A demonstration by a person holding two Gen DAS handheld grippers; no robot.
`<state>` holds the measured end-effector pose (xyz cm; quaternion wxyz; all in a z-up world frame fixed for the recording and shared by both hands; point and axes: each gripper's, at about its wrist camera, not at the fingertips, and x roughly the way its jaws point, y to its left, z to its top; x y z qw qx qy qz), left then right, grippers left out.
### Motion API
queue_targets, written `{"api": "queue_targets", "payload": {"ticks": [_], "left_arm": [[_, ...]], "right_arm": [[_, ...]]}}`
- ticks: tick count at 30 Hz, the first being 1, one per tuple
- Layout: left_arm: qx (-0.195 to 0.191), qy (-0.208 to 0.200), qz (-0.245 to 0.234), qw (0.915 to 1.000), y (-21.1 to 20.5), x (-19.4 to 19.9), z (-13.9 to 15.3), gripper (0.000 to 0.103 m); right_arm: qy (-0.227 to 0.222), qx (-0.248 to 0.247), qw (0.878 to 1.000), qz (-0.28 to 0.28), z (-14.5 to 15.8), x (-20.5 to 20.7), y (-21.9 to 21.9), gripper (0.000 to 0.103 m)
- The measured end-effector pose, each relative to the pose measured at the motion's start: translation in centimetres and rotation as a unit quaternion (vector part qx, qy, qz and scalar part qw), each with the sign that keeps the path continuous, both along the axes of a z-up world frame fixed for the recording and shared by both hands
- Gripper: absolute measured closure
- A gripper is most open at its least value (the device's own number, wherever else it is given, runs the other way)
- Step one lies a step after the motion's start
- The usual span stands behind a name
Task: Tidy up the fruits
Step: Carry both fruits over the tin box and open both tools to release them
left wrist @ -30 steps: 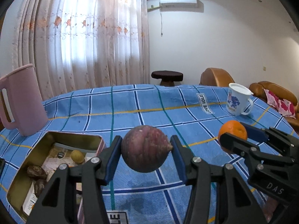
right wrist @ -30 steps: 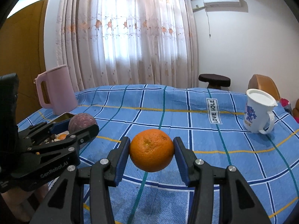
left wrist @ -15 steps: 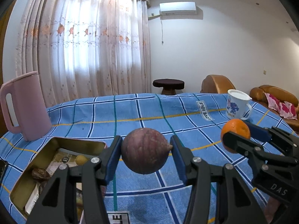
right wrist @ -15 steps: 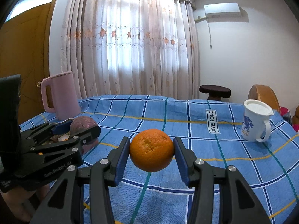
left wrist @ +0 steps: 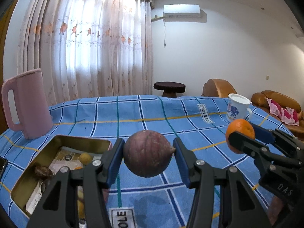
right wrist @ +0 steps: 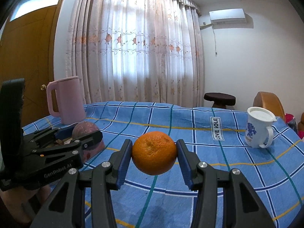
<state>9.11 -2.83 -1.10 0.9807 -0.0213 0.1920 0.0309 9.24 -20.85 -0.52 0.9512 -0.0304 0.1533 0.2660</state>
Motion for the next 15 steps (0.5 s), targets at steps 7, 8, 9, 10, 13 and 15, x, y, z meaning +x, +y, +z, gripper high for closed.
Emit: {"api": "queue_targets", "payload": {"ticks": [7, 8, 9, 10, 13, 15], "left_arm": [[-0.013, 0.009, -0.003, 0.9999, 1.5, -1.4, -0.2, 0.049], [-0.013, 0.009, -0.001, 0.9999, 1.7, -1.6, -0.2, 0.049], [-0.015, 0.012, -0.001, 0.9998, 2.1, -1.8, -0.2, 0.049], [-0.018, 0.013, 0.0, 0.9998, 2.3, -1.9, -0.2, 0.049], [-0.022, 0.013, 0.006, 0.9997, 3.4, -2.4, 0.1, 0.049], [-0.027, 0.013, 0.011, 0.9995, 4.4, -2.7, 0.3, 0.049]], "right_arm": [[0.01, -0.003, 1.0, 0.02, 0.1, -0.9, 1.5, 0.054], [0.011, -0.002, 1.0, 0.024, 0.2, -1.0, 1.8, 0.054], [0.012, -0.001, 1.0, 0.028, 0.3, -1.1, 2.1, 0.054], [0.014, 0.0, 0.999, 0.034, 0.5, -1.2, 2.5, 0.054], [0.016, 0.004, 0.999, 0.051, 1.3, -1.1, 3.7, 0.054], [0.016, 0.005, 0.998, 0.062, 1.7, -1.0, 4.5, 0.054]]}}
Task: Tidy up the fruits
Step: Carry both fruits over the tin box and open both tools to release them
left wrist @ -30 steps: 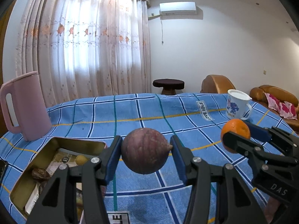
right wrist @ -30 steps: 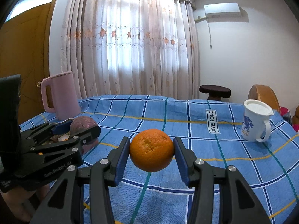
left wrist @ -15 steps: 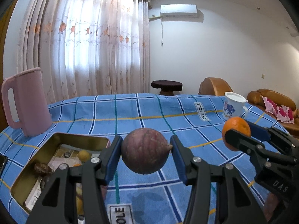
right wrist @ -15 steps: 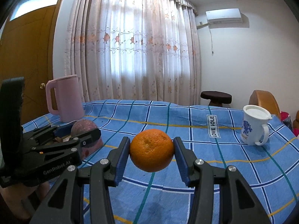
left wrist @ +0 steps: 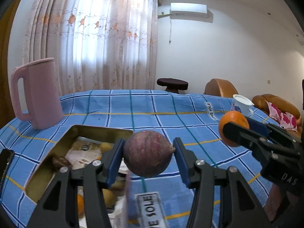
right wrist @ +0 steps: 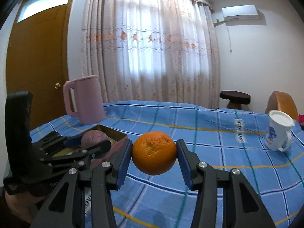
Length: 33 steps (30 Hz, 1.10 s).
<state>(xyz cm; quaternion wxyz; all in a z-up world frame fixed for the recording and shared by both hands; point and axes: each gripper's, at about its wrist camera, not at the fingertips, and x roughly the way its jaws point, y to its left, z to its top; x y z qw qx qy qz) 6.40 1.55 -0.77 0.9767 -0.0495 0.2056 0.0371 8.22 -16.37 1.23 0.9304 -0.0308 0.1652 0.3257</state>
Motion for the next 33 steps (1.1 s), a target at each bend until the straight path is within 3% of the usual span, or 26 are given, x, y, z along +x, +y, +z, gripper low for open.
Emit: {"api": "queue_targets", "payload": {"ticks": [16, 22, 33], "left_arm": [[-0.004, 0.019, 0.077, 0.9969, 8.4, -2.2, 0.4, 0.049], [-0.015, 0.032, 0.095, 0.9948, 10.8, -3.1, -0.7, 0.049], [-0.029, 0.036, 0.091, 0.9948, 11.9, -3.8, -1.2, 0.049]], "right_arm": [[0.008, -0.016, 0.995, 0.095, 1.6, 0.1, 9.9, 0.054], [0.03, -0.036, 0.991, 0.126, -0.2, -0.3, 13.9, 0.054], [0.054, -0.059, 0.987, 0.137, -2.7, -0.1, 16.2, 0.054]]}}
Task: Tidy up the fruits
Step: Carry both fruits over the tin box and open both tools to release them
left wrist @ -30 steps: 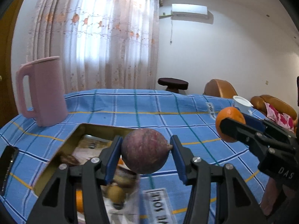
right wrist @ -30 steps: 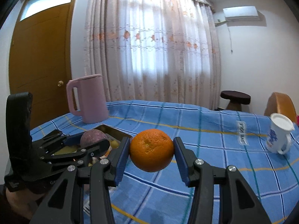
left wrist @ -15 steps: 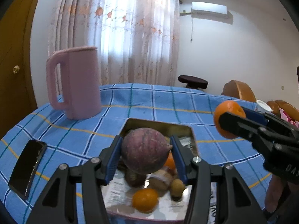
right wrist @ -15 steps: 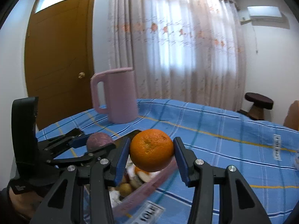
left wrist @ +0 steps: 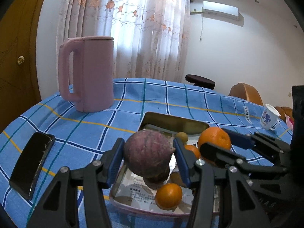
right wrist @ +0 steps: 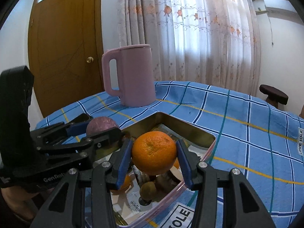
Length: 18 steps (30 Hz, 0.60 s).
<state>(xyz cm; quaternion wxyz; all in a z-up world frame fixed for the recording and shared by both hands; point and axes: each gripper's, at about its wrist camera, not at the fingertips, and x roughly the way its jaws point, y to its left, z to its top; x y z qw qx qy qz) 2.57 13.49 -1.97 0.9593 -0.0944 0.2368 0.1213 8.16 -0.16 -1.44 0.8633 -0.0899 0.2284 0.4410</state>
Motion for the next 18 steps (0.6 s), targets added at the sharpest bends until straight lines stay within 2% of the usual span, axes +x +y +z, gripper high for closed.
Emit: {"api": "queue_targets", "payload": {"ticks": [9, 18], "left_arm": [[-0.006, 0.005, -0.009, 0.9999, -0.2, -0.5, -0.5, 0.049], [-0.016, 0.016, -0.009, 0.9997, 0.4, -0.4, -0.8, 0.049]], "right_arm": [[0.011, -0.004, 1.0, -0.002, -0.9, -0.1, -0.4, 0.054], [0.032, -0.02, 0.999, 0.026, -1.4, -0.2, 0.4, 0.053]]}}
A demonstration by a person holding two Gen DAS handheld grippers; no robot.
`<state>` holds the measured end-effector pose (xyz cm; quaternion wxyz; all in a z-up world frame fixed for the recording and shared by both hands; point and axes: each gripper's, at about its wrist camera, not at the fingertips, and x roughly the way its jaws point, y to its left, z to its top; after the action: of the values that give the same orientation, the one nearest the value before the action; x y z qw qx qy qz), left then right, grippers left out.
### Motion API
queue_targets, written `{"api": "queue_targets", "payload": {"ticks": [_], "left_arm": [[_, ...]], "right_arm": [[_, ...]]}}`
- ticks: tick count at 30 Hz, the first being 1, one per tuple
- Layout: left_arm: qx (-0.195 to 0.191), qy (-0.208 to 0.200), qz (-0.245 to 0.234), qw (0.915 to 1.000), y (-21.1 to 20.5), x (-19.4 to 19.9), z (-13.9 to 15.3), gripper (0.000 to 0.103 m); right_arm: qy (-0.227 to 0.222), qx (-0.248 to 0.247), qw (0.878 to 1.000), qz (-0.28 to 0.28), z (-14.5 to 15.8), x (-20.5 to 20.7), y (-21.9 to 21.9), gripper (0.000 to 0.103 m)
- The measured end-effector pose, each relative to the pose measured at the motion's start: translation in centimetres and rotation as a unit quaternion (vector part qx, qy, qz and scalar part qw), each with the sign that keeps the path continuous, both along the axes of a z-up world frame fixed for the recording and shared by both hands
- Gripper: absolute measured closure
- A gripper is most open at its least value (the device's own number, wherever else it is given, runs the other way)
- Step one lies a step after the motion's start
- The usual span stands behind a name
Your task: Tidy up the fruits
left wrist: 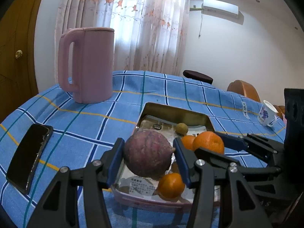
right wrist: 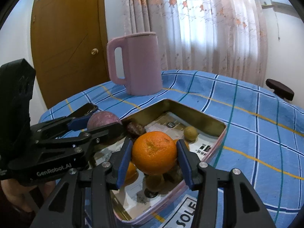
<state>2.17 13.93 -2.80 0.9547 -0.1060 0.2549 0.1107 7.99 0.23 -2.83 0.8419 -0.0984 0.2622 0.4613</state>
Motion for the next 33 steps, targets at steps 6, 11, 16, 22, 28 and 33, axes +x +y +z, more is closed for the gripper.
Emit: {"api": "queue_targets", "payload": {"ticks": [6, 11, 16, 22, 28, 33], "left_arm": [[0.01, -0.006, 0.002, 0.9999, 0.0, -0.5, 0.3, 0.045], [0.01, -0.028, 0.007, 0.9995, 0.1, -1.7, 1.4, 0.02], [0.017, -0.065, 0.004, 0.9977, -0.7, -3.3, 3.2, 0.005], [0.023, -0.076, -0.009, 0.9968, -2.0, -3.7, 4.2, 0.001], [0.023, -0.076, -0.019, 0.9966, -3.0, -4.0, 4.6, 0.001], [0.029, -0.074, -0.026, 0.9965, -3.8, -4.0, 4.7, 0.001]], "right_arm": [[0.008, 0.002, 1.0, -0.005, -0.1, 0.2, -0.2, 0.038], [0.005, 0.013, 1.0, -0.022, 0.4, -0.1, -1.5, 0.033], [-0.017, 0.01, 0.998, -0.056, 1.4, -1.0, -4.0, 0.033], [-0.046, 0.017, 0.99, -0.131, 3.2, -1.4, -7.8, 0.032], [-0.069, 0.04, 0.985, -0.151, 4.9, -2.8, -10.1, 0.024], [-0.077, 0.047, 0.985, -0.15, 5.6, -3.6, -10.6, 0.024]]}}
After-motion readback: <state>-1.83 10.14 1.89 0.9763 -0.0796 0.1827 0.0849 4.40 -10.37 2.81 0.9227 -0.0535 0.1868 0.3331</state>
